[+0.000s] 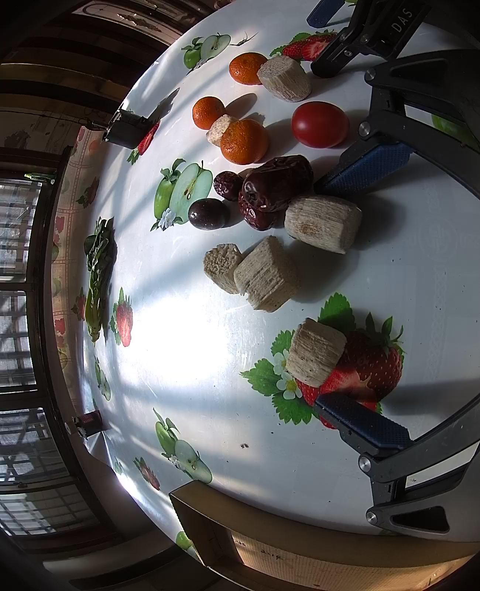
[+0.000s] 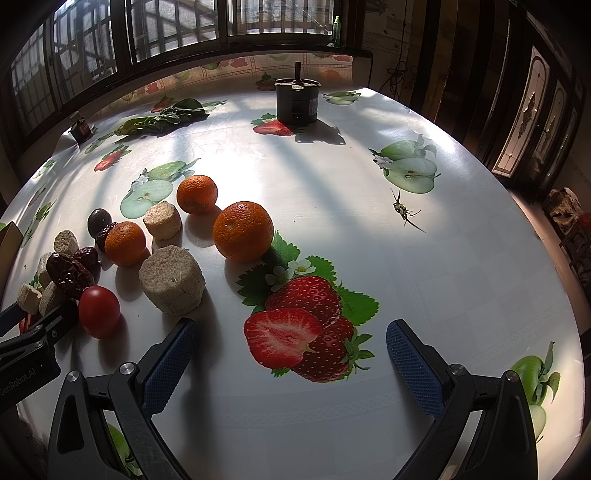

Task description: Organize fruits

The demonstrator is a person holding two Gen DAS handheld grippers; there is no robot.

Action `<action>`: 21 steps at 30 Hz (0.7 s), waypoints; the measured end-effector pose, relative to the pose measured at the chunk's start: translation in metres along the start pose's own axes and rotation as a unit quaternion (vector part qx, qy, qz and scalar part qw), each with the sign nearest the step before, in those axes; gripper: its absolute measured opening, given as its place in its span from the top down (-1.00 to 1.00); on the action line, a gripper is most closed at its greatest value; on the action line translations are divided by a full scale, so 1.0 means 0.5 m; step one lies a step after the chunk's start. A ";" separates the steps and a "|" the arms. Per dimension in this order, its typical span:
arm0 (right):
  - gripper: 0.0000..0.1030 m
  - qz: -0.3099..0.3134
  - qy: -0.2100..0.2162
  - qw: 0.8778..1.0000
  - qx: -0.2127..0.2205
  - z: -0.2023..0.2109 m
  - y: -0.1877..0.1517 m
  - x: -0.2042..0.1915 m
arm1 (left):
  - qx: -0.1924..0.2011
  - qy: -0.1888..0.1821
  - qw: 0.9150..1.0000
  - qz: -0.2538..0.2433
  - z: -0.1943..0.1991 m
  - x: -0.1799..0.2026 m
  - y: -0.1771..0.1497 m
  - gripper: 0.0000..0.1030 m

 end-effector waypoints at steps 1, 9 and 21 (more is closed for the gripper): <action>-0.99 0.000 0.000 1.000 0.000 0.000 0.000 0.000 | 0.000 0.000 1.000 0.000 0.000 0.000 0.000 -1.00; -0.98 0.000 0.000 1.000 0.000 0.000 0.001 0.000 | 0.000 -0.001 1.000 -0.001 0.001 0.000 -0.001 -1.00; -0.98 -0.010 -0.004 1.000 0.000 -0.003 0.003 0.002 | -0.018 -0.020 0.999 -0.027 0.010 0.003 -0.011 -1.00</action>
Point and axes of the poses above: each gripper's, at about its wrist camera, not at the fingertips, and z roughly against the way its jaws point, x to its right, y to its top, the point moved 7 cm from there along -z, roughly the way its jaws point, and after that the axes turned 3 degrees about -y, right-handed, at the moved point
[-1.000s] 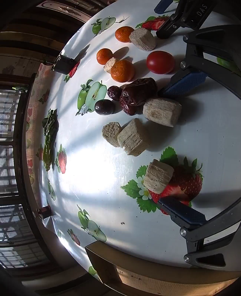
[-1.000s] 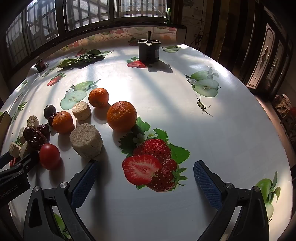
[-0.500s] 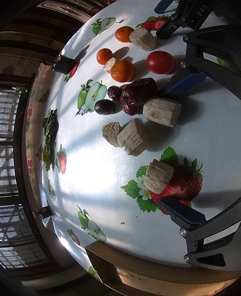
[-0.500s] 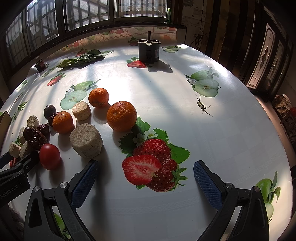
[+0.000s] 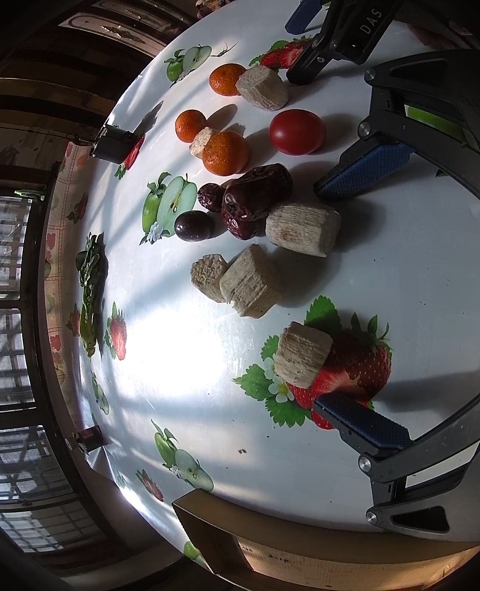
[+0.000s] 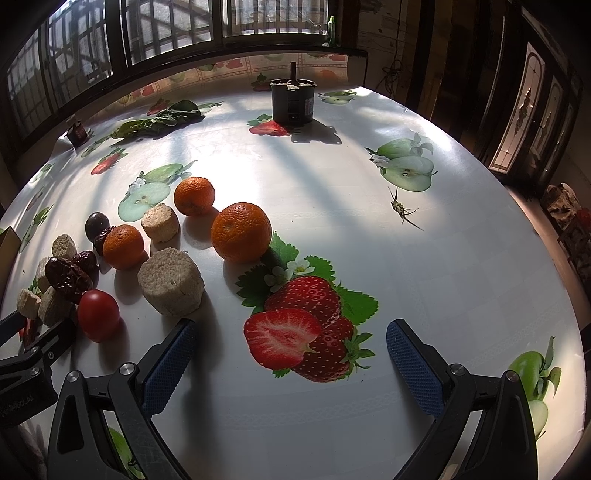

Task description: Organize fruits

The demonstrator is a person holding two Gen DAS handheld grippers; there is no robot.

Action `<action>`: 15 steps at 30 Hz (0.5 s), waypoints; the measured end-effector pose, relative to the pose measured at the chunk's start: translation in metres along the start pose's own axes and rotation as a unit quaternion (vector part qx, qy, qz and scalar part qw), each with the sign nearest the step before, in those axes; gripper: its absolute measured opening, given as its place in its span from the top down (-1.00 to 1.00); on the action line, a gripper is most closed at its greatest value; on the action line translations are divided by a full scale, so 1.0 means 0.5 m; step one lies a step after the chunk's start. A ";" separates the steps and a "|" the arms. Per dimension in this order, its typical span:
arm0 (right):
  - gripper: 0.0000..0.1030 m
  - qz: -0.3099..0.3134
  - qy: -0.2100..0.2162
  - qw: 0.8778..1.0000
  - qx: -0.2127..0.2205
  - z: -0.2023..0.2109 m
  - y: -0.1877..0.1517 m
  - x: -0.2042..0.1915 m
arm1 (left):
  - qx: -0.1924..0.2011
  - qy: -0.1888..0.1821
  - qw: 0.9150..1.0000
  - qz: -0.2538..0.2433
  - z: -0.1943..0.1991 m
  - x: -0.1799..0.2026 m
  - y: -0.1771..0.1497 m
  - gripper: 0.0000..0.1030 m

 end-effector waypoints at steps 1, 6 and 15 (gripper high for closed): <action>-0.99 -0.002 -0.001 1.000 0.000 0.001 -0.001 -0.003 | -0.001 -0.001 1.000 -0.001 -0.002 0.000 0.000 -1.00; -0.99 -0.007 -0.002 1.000 -0.027 0.003 -0.004 0.000 | -0.004 -0.003 1.000 -0.005 -0.005 0.000 0.003 -1.00; -0.99 -0.034 -0.033 0.998 -0.034 0.012 -0.018 -0.001 | 0.000 -0.050 0.999 0.000 0.044 -0.013 -0.007 -0.78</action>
Point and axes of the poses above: each gripper's, at about its wrist camera, not at the fingertips, and z roughly against the way its jaws point, x to its right, y to its top, the point moved 7 cm from there along -z, roughly the way its jaws point, and after that the axes turned 3 degrees about -y, right-handed, at the moved point
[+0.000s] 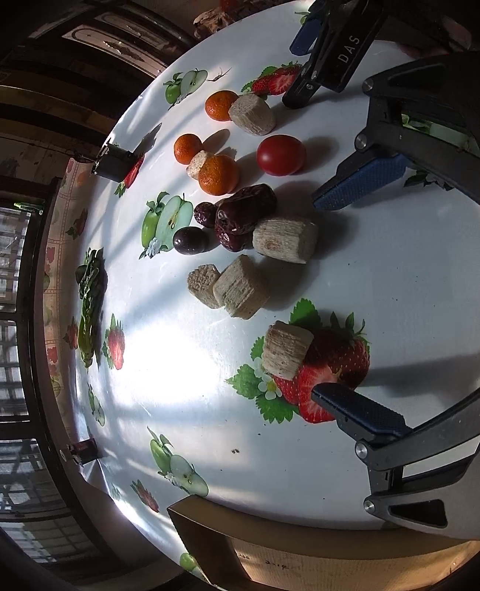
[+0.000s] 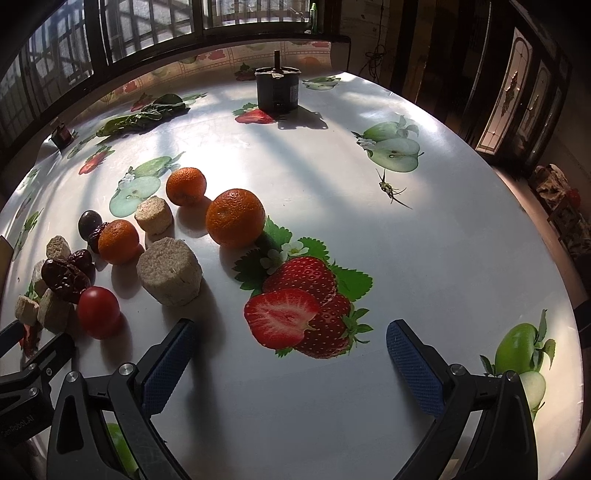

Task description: Organize fruits

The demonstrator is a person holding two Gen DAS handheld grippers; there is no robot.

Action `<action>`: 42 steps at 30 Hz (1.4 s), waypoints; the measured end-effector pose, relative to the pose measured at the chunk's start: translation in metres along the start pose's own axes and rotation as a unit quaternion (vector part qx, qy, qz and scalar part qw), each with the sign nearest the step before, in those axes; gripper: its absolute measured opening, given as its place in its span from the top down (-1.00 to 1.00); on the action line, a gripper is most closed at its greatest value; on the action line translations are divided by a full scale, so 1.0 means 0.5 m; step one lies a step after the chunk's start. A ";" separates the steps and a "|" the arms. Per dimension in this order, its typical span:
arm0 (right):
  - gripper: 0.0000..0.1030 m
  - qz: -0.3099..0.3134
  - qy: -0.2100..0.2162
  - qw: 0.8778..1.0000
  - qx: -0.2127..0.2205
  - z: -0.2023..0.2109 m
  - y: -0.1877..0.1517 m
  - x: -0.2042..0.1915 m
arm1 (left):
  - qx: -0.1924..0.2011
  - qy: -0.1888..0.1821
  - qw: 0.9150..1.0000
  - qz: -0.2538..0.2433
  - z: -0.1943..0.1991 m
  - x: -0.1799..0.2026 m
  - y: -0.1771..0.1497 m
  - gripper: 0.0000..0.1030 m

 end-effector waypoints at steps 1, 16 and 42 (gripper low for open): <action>-0.99 -0.006 -0.005 1.000 -0.004 0.003 -0.003 0.001 | 0.018 0.001 1.000 0.001 0.024 -0.005 0.003 -0.78; -0.99 -0.008 0.041 0.976 0.215 0.287 -0.004 -0.060 | 0.277 0.097 0.956 0.032 0.353 -0.082 0.014 -0.80; -0.99 -0.039 -0.028 0.931 0.361 0.456 -0.060 -0.071 | 0.293 0.087 0.951 0.052 0.434 -0.138 -0.025 -1.00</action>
Point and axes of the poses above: each gripper's, at about its wrist camera, not at the fingertips, and z roughly against the way its jaws point, x to its right, y to its top, the point moved 7 cm from there along -z, roughly the way its jaws point, and after that the axes turned 3 degrees about -y, right-handed, at the moved point
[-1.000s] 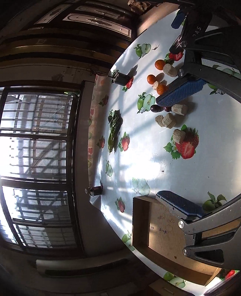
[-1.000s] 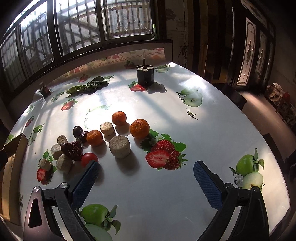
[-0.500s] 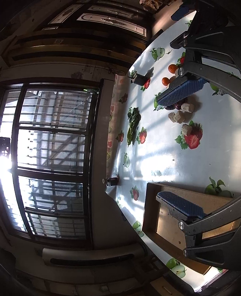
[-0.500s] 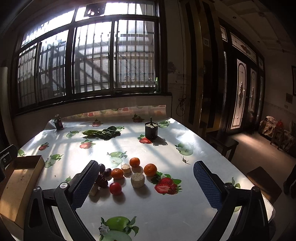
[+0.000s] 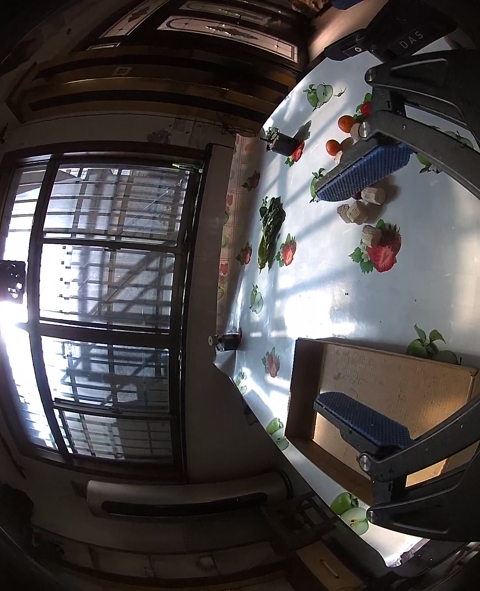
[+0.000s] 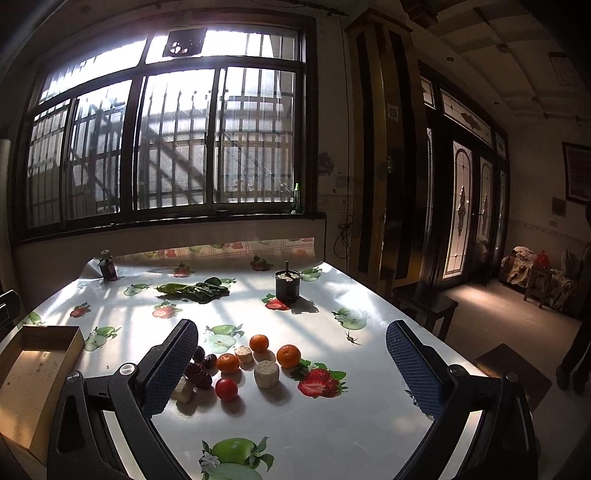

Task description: Organize fruits

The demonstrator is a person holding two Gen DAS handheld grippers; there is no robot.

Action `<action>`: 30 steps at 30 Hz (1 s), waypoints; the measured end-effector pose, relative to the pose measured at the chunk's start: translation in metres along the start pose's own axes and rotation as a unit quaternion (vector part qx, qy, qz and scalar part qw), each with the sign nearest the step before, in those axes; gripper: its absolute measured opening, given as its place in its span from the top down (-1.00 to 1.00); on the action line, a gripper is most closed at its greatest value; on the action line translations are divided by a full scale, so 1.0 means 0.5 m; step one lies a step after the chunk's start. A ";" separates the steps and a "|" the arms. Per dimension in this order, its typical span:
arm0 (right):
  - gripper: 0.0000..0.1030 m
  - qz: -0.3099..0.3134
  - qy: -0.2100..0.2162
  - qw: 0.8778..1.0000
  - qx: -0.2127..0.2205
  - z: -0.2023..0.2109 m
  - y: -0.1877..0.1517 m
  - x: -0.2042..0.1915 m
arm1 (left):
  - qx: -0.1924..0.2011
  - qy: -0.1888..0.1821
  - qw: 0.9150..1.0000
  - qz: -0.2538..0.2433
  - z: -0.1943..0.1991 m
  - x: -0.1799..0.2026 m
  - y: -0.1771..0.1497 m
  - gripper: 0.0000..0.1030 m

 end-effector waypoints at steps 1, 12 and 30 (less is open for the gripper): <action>-0.99 0.001 0.002 1.000 -0.002 -0.001 0.000 -0.001 | -0.005 0.000 1.000 0.002 -0.005 -0.004 -0.002 -1.00; -0.99 0.063 0.044 0.997 -0.027 -0.070 -0.022 -0.033 | -0.065 -0.023 0.998 0.003 -0.084 0.011 -0.047 -1.00; -0.42 -0.007 0.181 0.943 -0.279 -0.289 -0.111 0.020 | -0.207 -0.097 0.972 0.055 -0.248 0.003 -0.087 -1.00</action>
Point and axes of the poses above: each gripper's, at about its wrist camera, not at the fingertips, and z roughly against the way its jaws point, x to its right, y to its top, the point moved 7 cm from there along -z, roughly the way its jaws point, and after that the axes turned 3 degrees about -y, right-handed, at the moved point
